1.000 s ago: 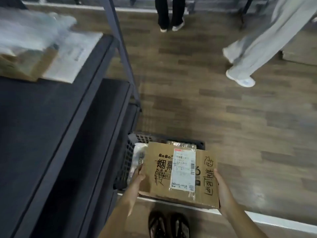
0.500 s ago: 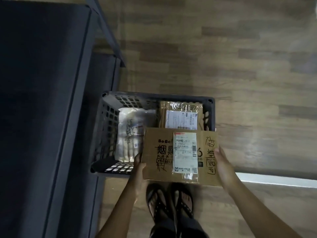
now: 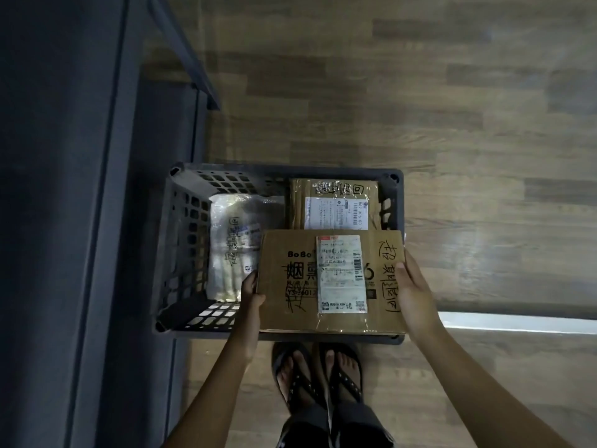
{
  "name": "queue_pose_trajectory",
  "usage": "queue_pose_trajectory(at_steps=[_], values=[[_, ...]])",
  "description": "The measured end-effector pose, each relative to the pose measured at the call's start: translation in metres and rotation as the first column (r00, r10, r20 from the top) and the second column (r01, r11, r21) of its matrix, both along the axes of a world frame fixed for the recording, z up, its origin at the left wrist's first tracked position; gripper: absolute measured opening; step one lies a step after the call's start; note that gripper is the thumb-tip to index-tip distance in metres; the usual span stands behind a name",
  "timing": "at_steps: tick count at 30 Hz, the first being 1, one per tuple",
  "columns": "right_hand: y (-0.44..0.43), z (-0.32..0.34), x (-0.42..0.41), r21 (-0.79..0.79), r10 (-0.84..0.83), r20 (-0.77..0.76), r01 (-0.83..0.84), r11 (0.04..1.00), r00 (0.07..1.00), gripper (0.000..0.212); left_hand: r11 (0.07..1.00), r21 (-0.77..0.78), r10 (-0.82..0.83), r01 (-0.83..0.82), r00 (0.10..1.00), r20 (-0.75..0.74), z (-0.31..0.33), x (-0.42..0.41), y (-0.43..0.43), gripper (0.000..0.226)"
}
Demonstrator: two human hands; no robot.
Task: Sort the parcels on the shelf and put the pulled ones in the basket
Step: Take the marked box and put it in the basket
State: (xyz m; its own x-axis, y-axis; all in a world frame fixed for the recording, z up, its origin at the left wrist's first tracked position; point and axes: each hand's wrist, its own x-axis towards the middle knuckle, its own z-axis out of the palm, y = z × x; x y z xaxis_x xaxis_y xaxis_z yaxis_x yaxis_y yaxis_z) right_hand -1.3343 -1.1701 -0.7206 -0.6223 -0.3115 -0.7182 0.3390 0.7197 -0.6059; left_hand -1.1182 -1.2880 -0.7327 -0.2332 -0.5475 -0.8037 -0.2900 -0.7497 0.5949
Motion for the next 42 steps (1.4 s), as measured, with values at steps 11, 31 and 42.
queue_pose_trajectory(at_steps=[11,31,42], values=[[-0.001,0.005,0.003,-0.058,0.043,-0.094,-0.048,0.997,0.995,0.052,0.985,-0.116,-0.131,0.129,0.991,-0.005,-0.002,0.005,0.005,0.052],[0.004,-0.023,-0.003,-0.084,0.177,-0.282,-0.207,0.975,0.943,0.054,0.885,-0.246,-0.358,0.396,0.915,0.187,-0.023,0.002,0.015,0.094],[0.003,-0.058,0.004,0.217,0.472,-0.254,-0.426,0.879,0.844,0.069,0.797,-0.059,-0.542,0.601,0.755,0.369,-0.058,-0.013,0.01,0.075]])
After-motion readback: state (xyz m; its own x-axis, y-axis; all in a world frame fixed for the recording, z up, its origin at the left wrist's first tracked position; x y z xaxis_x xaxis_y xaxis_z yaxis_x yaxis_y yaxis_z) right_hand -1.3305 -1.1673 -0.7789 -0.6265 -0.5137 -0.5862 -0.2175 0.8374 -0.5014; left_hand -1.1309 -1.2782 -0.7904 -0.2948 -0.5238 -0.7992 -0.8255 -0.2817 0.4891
